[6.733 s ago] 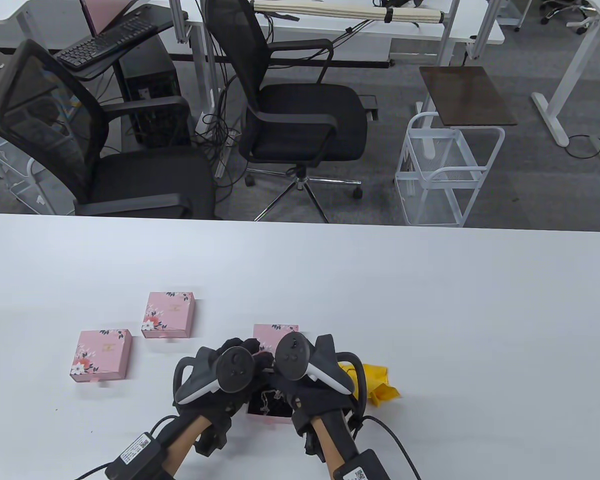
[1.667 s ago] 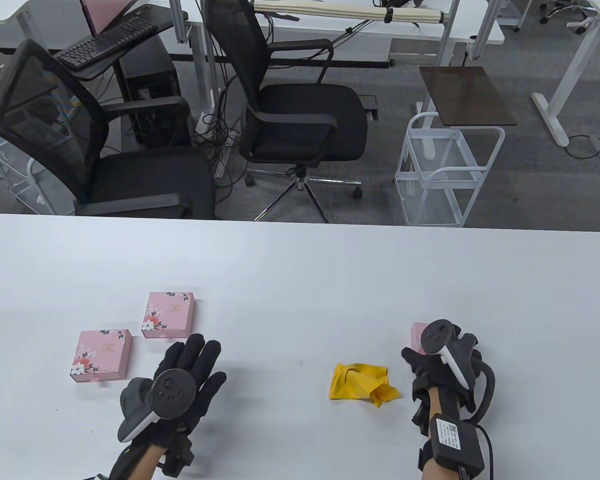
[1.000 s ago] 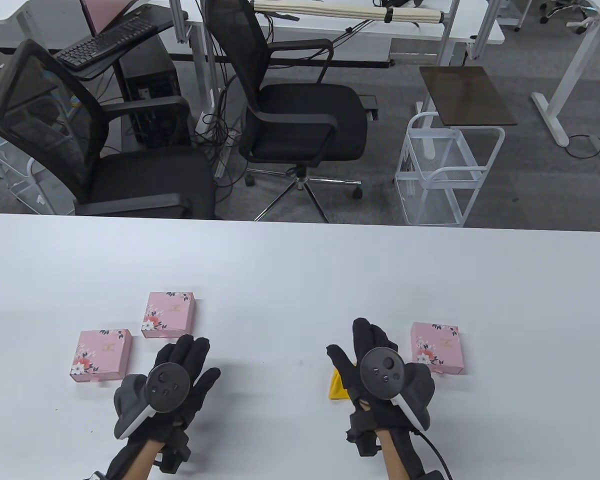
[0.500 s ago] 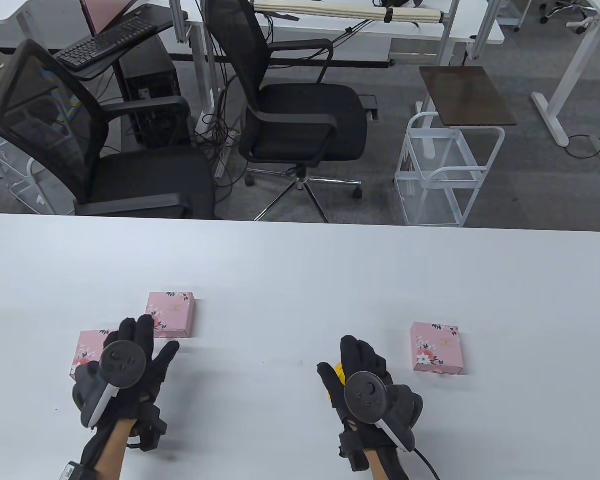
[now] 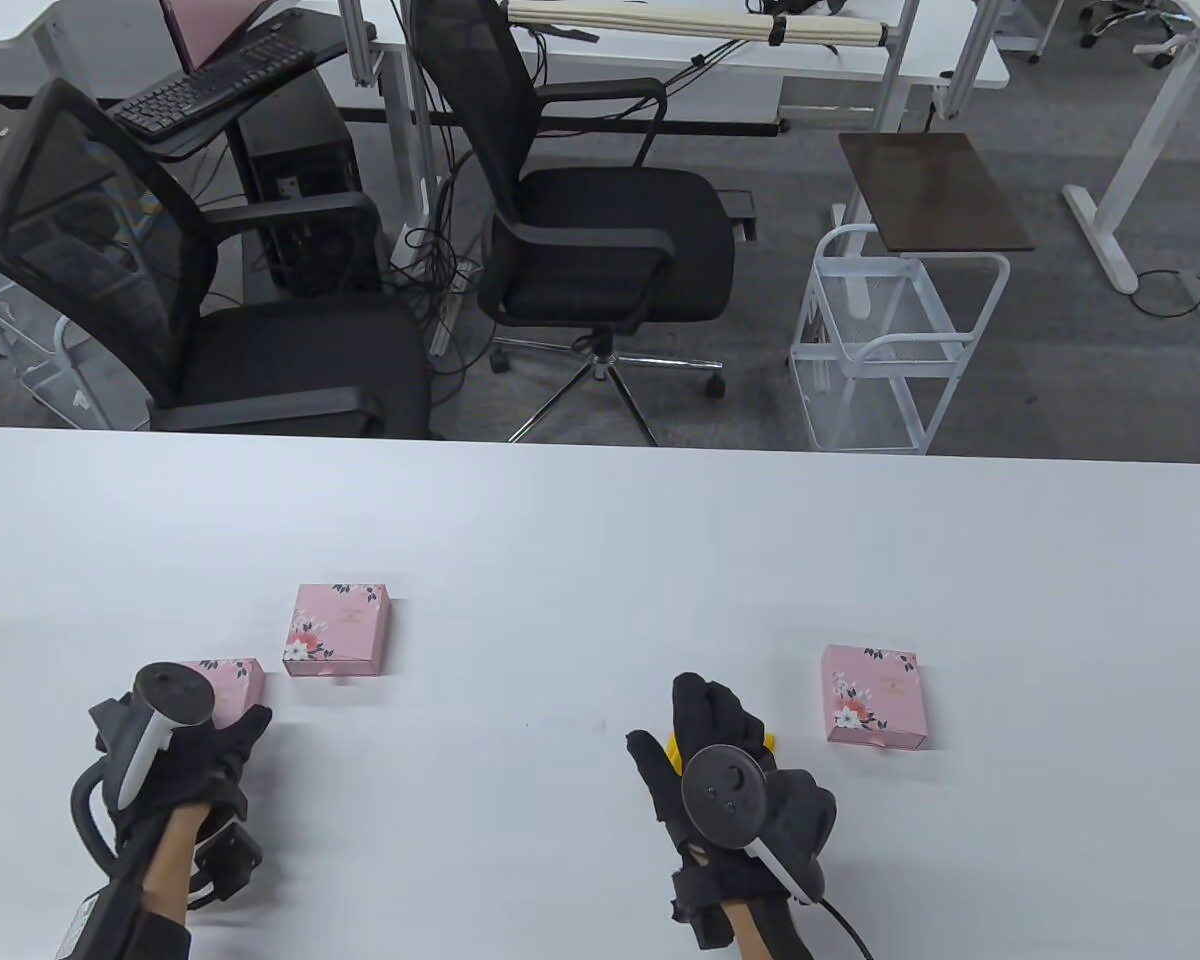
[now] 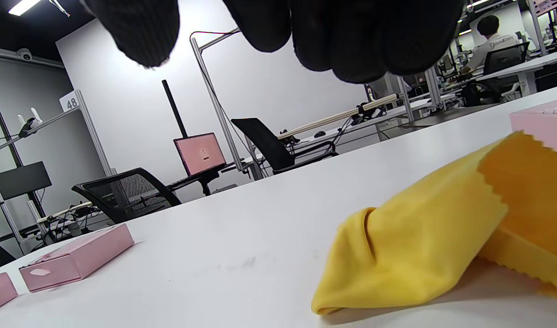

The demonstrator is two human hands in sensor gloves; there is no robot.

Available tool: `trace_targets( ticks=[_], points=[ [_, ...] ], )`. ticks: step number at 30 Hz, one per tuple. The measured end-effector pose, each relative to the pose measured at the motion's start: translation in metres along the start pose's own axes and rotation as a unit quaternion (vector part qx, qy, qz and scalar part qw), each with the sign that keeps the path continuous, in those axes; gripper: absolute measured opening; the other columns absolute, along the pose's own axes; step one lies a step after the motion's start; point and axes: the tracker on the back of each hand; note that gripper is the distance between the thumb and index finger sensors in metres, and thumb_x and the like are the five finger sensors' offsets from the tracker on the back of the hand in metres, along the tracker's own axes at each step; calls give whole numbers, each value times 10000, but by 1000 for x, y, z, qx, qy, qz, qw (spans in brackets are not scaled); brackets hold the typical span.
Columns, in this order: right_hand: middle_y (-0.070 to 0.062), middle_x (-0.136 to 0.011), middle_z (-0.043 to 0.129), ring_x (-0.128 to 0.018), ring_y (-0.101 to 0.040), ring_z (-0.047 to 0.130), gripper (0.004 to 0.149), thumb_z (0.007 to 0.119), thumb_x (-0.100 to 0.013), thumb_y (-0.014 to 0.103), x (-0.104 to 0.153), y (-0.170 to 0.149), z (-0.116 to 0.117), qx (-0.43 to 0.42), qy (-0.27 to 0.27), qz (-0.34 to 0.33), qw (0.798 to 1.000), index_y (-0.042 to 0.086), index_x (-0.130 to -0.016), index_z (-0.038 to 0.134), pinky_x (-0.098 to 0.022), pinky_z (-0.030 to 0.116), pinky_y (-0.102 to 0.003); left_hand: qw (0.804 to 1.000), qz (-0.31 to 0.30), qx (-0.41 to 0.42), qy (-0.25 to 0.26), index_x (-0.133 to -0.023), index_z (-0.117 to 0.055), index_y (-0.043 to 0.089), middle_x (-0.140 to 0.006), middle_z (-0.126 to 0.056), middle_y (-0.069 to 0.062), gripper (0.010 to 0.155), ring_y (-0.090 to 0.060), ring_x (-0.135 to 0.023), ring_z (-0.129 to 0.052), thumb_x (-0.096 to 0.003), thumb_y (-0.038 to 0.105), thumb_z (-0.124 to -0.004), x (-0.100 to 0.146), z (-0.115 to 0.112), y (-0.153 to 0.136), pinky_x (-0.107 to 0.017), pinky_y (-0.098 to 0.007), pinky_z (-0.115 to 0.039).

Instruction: Dust necklace

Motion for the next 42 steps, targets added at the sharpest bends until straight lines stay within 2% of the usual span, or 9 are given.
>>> trace_targets(
  ticks=[3, 5, 7, 14, 19, 24, 30, 37, 42],
  points=[
    [-368, -1113, 490, -892, -600, 630, 717, 683, -653, 479, 1, 0, 1, 4, 2, 0, 1000, 10, -1142, 450, -666, 614, -639, 1000, 8, -16, 19, -1168, -112, 203, -1213, -95, -271, 956, -571, -1064, -254, -568, 627, -724, 0, -1, 4, -775, -679, -345],
    [-366, -1113, 491, -893, -601, 628, 716, 683, -653, 479, 1, 1, 1, 5, 4, 0, 1000, 11, -1143, 450, -666, 614, -639, 998, 11, -31, 45, -1176, -185, 191, -1212, -226, -307, 970, -565, -1042, -398, -551, 634, -781, 2, 2, 7, -758, -679, -448],
    [-366, -1113, 494, -892, -599, 632, 711, 684, -653, 479, 0, 1, 1, 3, 7, 0, 1000, 13, -1140, 458, -666, 614, -639, 998, 15, -44, 39, -1181, -214, 172, -1196, -295, -336, 1005, -556, -1017, -474, -532, 652, -813, 3, 6, 9, -738, -677, -512],
    [-365, -1110, 502, -891, -597, 635, 707, 684, -653, 479, 0, -1, 0, -2, 6, 4, 1000, 13, -1139, 466, -663, 618, -639, 995, -4, -54, 83, -1185, -257, 133, -1176, -316, -367, 1003, -576, -980, -473, -537, 641, -830, 24, 23, 18, -712, -691, -522],
    [-362, -1107, 511, -884, -594, 647, 688, 675, -658, 467, -1, 0, 1, 0, 6, 8, 1000, 14, -1136, 475, -662, 618, -639, 988, -69, -65, 120, -1188, -268, 126, -1171, -331, -373, 996, -577, -976, -481, -543, 652, -816, 56, 26, 49, -708, -691, -529],
    [-359, -1106, 516, -883, -592, 649, 677, 671, -659, 459, 0, 0, 1, 4, 6, 9, 1000, 16, -1134, 479, -661, 620, -638, 978, -152, -73, 121, -1190, -278, 132, -1174, -332, -370, 995, -578, -976, -477, -539, 647, -826, 84, 6, 104, -707, -691, -529],
    [-357, -1103, 522, -880, -589, 655, 677, 671, -659, 460, -1, -4, 0, 1, 6, 14, 1000, 15, -1133, 482, -658, 623, -636, 960, -245, -90, 101, -1189, -293, 143, -1175, -349, -356, 991, -569, -973, -497, -531, 661, -823, 106, -34, 174, -704, -680, -549],
    [-355, -1102, 526, -881, -586, 655, 678, 671, -658, 464, 2, -2, -4, 2, -3, 7, 1000, 17, -1133, 485, -658, 627, -632, 958, -259, -108, 59, -1188, -292, 146, -1173, -347, -360, 985, -570, -972, -499, -531, 664, -813, 113, -77, 229, -703, -680, -550],
    [-355, -1101, 528, -879, -586, 657, 679, 671, -659, 466, 3, -3, -4, 5, 2, 9, 1000, 15, -1132, 486, -657, 627, -632, 965, -240, -102, 31, -1183, -284, 138, -1168, -336, -362, 988, -575, -967, -493, -532, 664, -807, 106, -94, 244, -700, -682, -545]
  ],
)
Point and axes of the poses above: the tracker on the back of each hand, its own y axis roughly to the thumb side, its own x axis roughly from the fingertips to the wrist, z = x × y
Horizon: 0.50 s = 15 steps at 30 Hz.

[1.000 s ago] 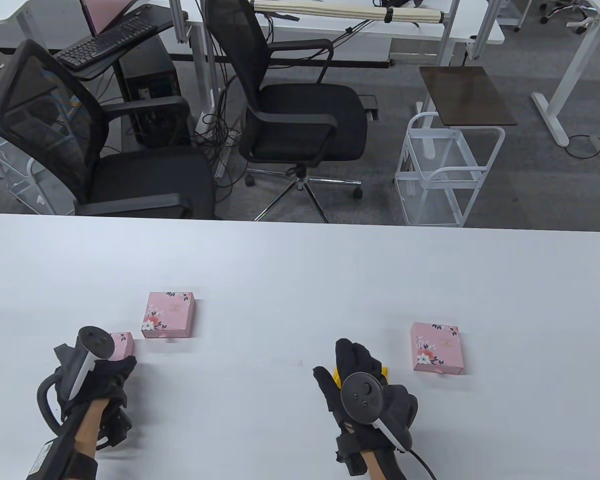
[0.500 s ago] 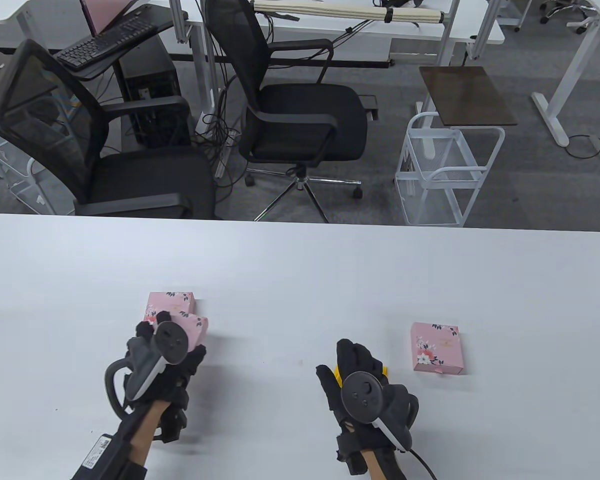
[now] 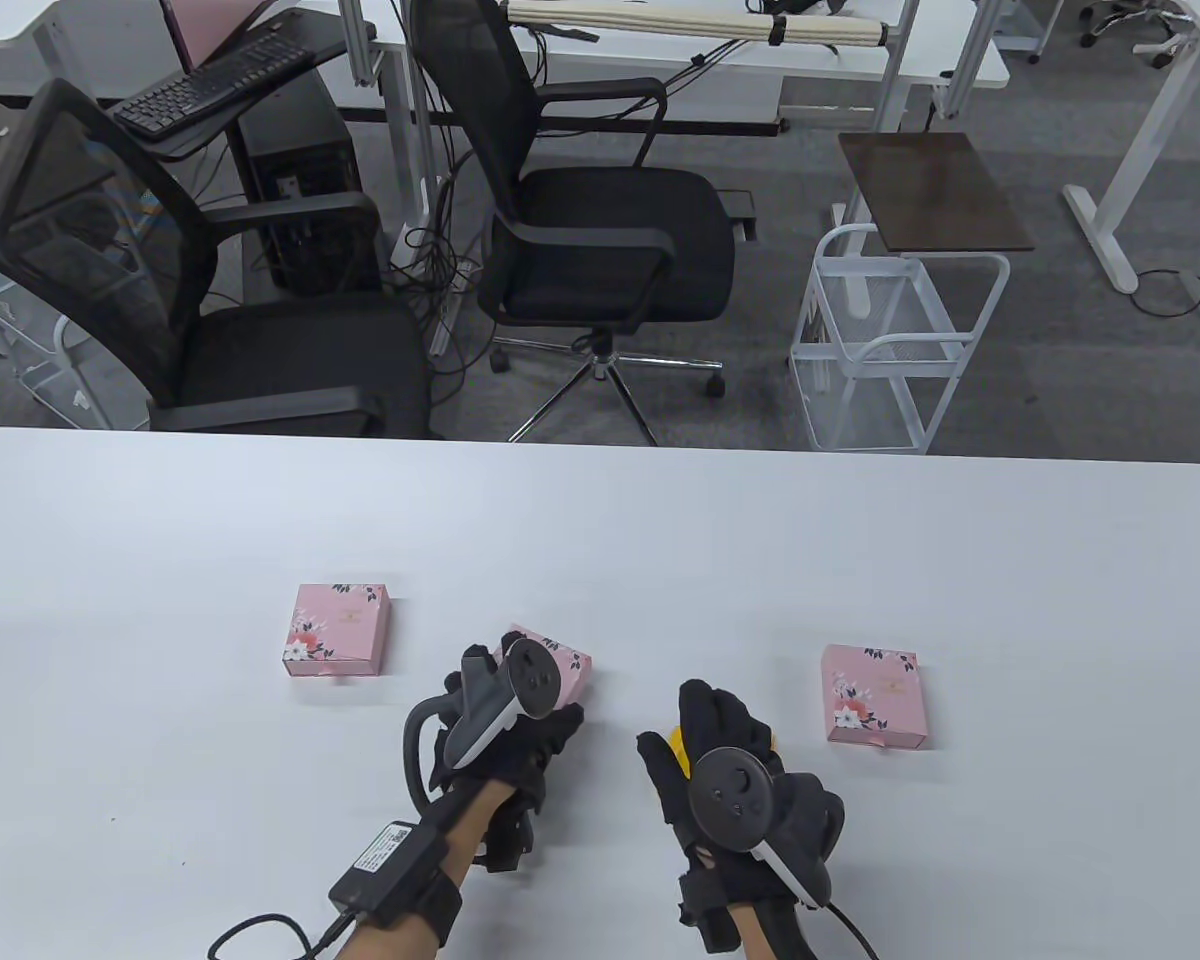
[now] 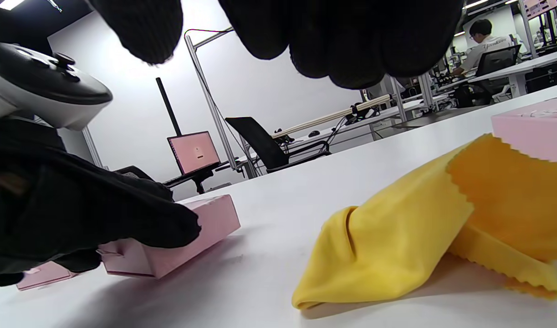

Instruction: Dust necklace

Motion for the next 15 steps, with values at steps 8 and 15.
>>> trace_targets(
  ticks=[8, 15],
  points=[
    [-354, -1102, 529, -878, -586, 658, 676, 670, -659, 469, 0, 4, 2, 23, 7, -8, 1000, 18, -1131, 493, -658, 626, -632, 998, 27, -29, -42, -1173, -145, 107, -1167, -207, -383, 990, -563, -987, -401, -534, 736, -565, -4, -6, 6, -728, -684, -458],
    [-357, -1100, 531, -880, -586, 655, 675, 669, -659, 469, 0, 4, 1, 33, 3, -6, 999, 18, -1131, 496, -656, 629, -629, 999, -31, 20, -32, -1182, -201, 119, -1177, -240, -348, 893, -538, -1001, -420, -565, 667, -543, 12, 11, -17, -737, -659, -485]
  ],
)
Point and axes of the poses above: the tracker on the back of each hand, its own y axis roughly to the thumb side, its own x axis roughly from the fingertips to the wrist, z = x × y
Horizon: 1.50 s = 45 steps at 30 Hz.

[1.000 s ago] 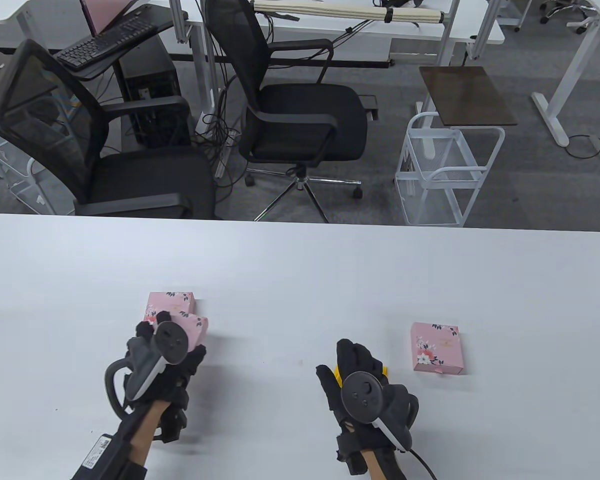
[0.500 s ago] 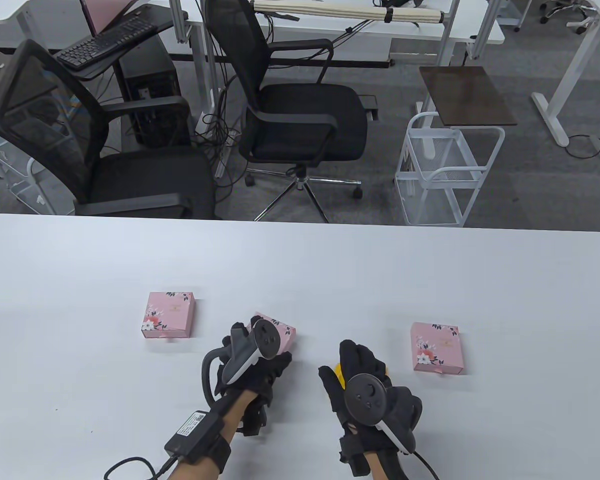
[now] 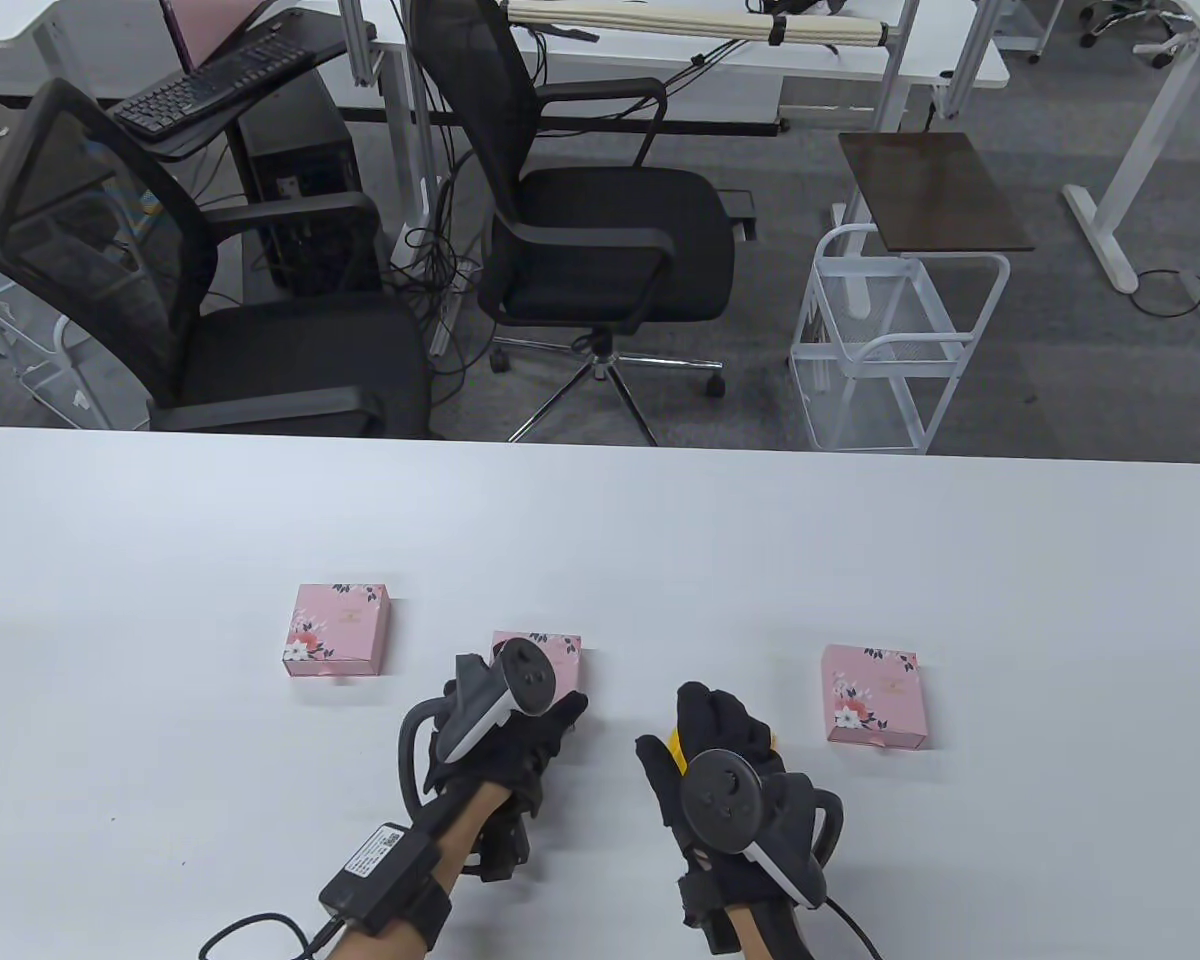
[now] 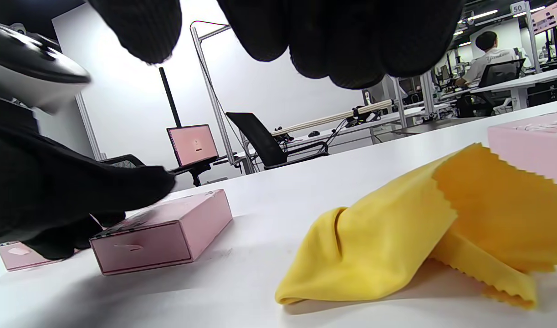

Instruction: Dust necklace

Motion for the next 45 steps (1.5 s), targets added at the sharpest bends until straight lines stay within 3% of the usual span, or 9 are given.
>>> trace_targets(
  ticks=[6, 11, 17, 22, 28, 37, 42, 45],
  points=[
    [-332, -1080, 585, -855, -556, 707, 651, 672, -657, 468, 0, 4, 4, 4, -2, -7, 1000, 25, -1114, 536, -637, 665, -601, 996, -73, -12, 47, -1177, -341, 225, -1226, -335, -193, 677, -470, -1067, -448, -610, 500, -587, 12, 6, -31, -766, -634, -501],
    [-267, -980, 753, -747, -472, 847, 555, 668, -661, 439, 1, 12, 12, -33, 16, -12, 999, 55, -1060, 640, -565, 755, -535, 989, -146, -7, 17, -1166, -348, 283, -1258, -247, -15, 614, -421, -1114, -346, -617, 424, -586, 11, -3, -42, -792, -627, -435],
    [-243, -900, 836, -665, -443, 909, 512, 669, -667, 414, -7, 21, 35, -125, 96, 3, 987, 46, -1022, 692, -514, 797, -510, 987, -145, -67, -8, -1153, -351, 338, -1258, -257, 70, 584, -368, -1125, -368, -617, 418, -568, 9, -11, -43, -796, -610, -455],
    [-227, -841, 885, -599, -407, 953, 495, 670, -669, 406, -20, 34, 53, -130, 137, 24, 982, 36, -993, 727, -462, 836, -470, 988, -151, -36, -12, -1144, -333, 358, -1247, -230, 95, 575, -303, -1085, -458, -620, 414, -562, 5, -14, -48, -772, -556, -533],
    [-204, -767, 930, -518, -358, 988, 489, 691, -664, 396, -46, 53, 84, -139, 168, 94, 971, 11, -957, 763, -397, 864, -424, 988, -147, -45, -9, -1147, -338, 355, -1247, -241, 91, 571, -276, -1075, -494, -622, 415, -556, 5, -12, -47, -763, -537, -557],
    [-181, -685, 964, -413, -307, 1018, 535, 696, -670, 402, -61, 58, 116, -240, 207, 238, 918, -69, -900, 805, -310, 890, -368, 988, -149, -31, -9, -1146, -355, 352, -1246, -255, 90, 562, -283, -1065, -513, -623, 403, -554, 4, -13, -48, -755, -535, -569],
    [-186, -699, 957, -427, -314, 1023, 491, 706, -681, 325, -63, 50, 124, -312, 199, 291, 882, -112, -886, 796, -318, 899, -367, 989, -149, -20, -12, -1145, -370, 353, -1246, -267, 93, 555, -285, -1065, -513, -624, 394, -556, 3, -12, -49, -755, -536, -569],
    [-180, -700, 958, -438, -299, 1029, 458, 735, -674, 287, -63, 50, 127, -328, 193, 304, 873, -120, -874, 791, -326, 902, -364, 989, -149, -19, -13, -1145, -373, 355, -1246, -268, 94, 553, -285, -1063, -518, -625, 393, -557, 3, -11, -50, -754, -534, -572]
  ],
)
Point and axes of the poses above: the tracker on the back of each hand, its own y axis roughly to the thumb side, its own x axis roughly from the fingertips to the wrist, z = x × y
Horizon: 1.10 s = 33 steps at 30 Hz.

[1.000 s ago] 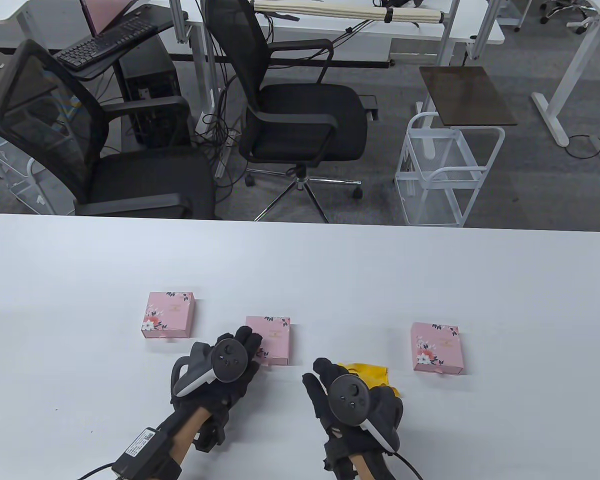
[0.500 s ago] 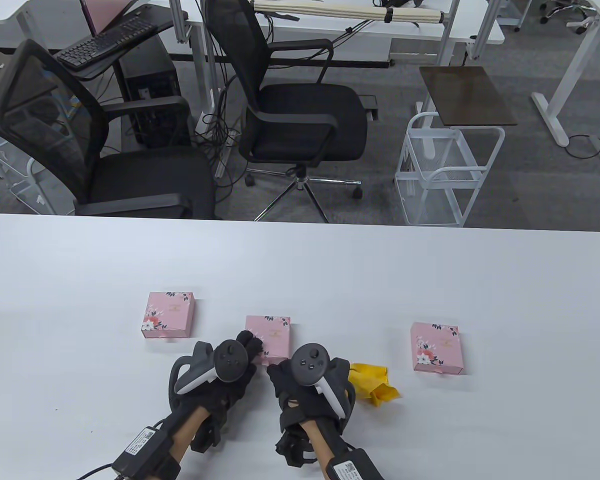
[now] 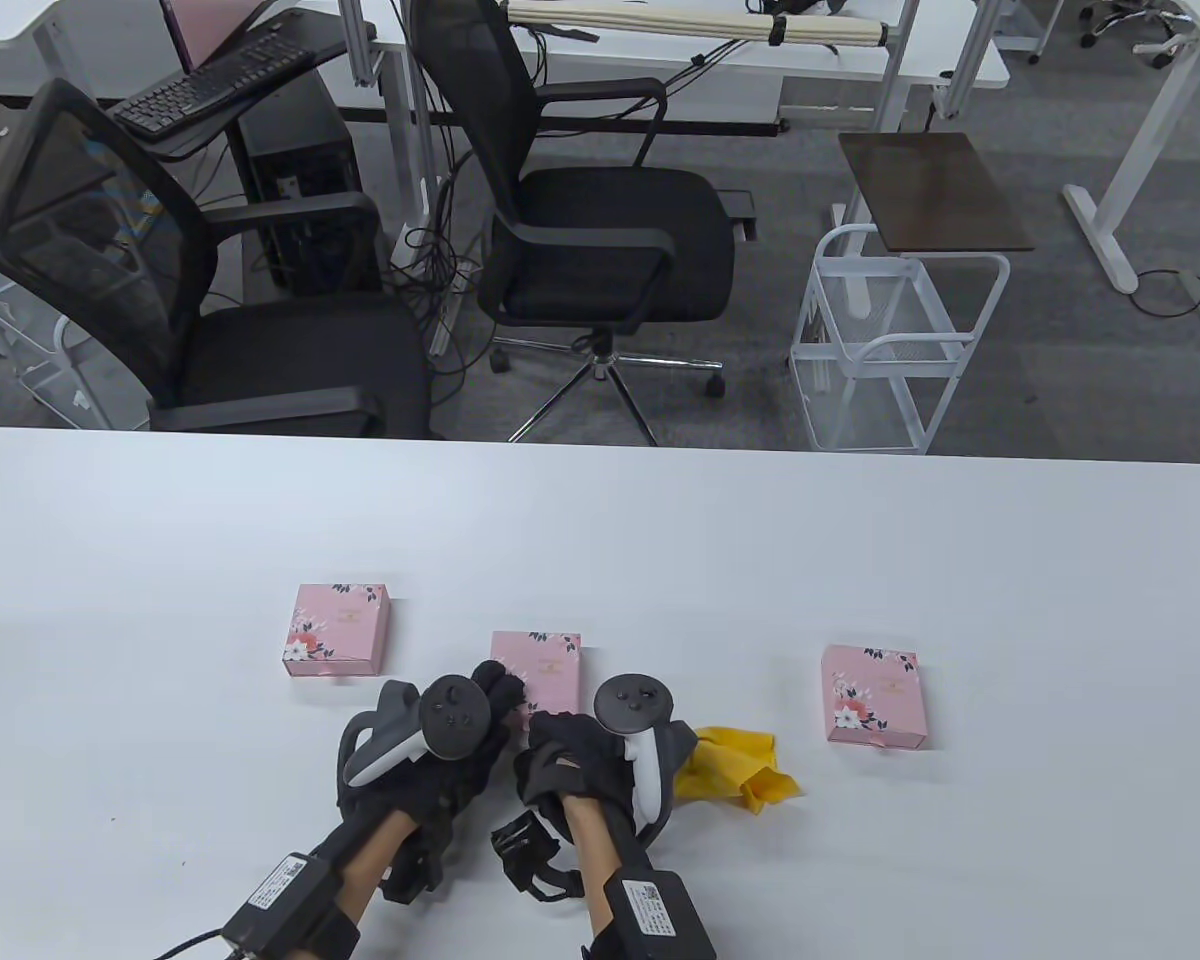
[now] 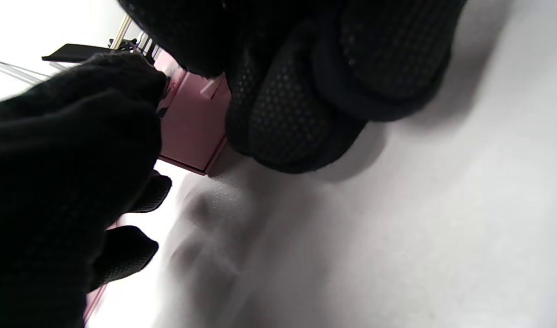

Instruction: Dust necklace

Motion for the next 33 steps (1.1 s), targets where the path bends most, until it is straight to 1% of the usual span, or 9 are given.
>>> trace_targets(
  ticks=[3, 7, 11, 21, 28, 33],
  points=[
    [-169, -674, 967, -417, -282, 1031, 437, 757, -664, 271, 0, -1, 2, -12, -9, 9, 1000, -116, -860, 805, -311, 900, -361, 1000, 1, -1, 0, -1145, -375, 355, -1246, -272, 92, 552, -284, -1058, -526, -625, 390, -558, 0, 0, 0, -752, -532, -574],
    [-138, -647, 970, -404, -249, 1030, 433, 763, -654, 274, 1, 1, 3, 6, -18, 8, 1000, -104, -857, 816, -306, 898, -350, 1000, 1, -1, 2, -1144, -378, 358, -1246, -274, 96, 551, -287, -1054, -531, -625, 394, -556, 0, 0, 0, -751, -530, -575],
    [-135, -643, 968, -402, -250, 1026, 429, 762, -652, 271, 4, 1, 4, 18, -19, 3, 1000, -100, -861, 817, -310, 894, -354, 1000, 2, -4, 3, -1145, -373, 360, -1247, -275, 96, 552, -290, -1051, -533, -624, 400, -553, 0, 0, 0, -748, -529, -578],
    [-132, -650, 965, -405, -261, 1022, 406, 755, -652, 269, 26, -9, 4, 66, -6, -16, 998, -58, -890, 783, -322, 889, -370, 1000, 2, 3, 4, -1146, -377, 362, -1247, -276, 100, 554, -292, -1030, -549, -623, 421, -552, 0, 0, -1, -736, -515, -592],
    [-134, -654, 962, -411, -267, 1020, 397, 747, -656, 271, 41, -19, 6, 79, 13, -21, 997, -44, -896, 774, -327, 886, -376, 1000, 3, 2, 2, -1145, -379, 363, -1247, -277, 101, 552, -293, -1027, -551, -624, 421, -552, 0, 1, -1, -735, -512, -594],
    [-136, -658, 965, -417, -276, 1021, 394, 745, -658, 273, 52, -27, 5, 72, 30, -16, 997, -39, -896, 776, -333, 884, -385, 1000, 2, 10, 1, -1145, -387, 367, -1248, -281, 105, 550, -290, -1022, -556, -625, 422, -555, 0, 1, -2, -735, -514, -592]
  ],
)
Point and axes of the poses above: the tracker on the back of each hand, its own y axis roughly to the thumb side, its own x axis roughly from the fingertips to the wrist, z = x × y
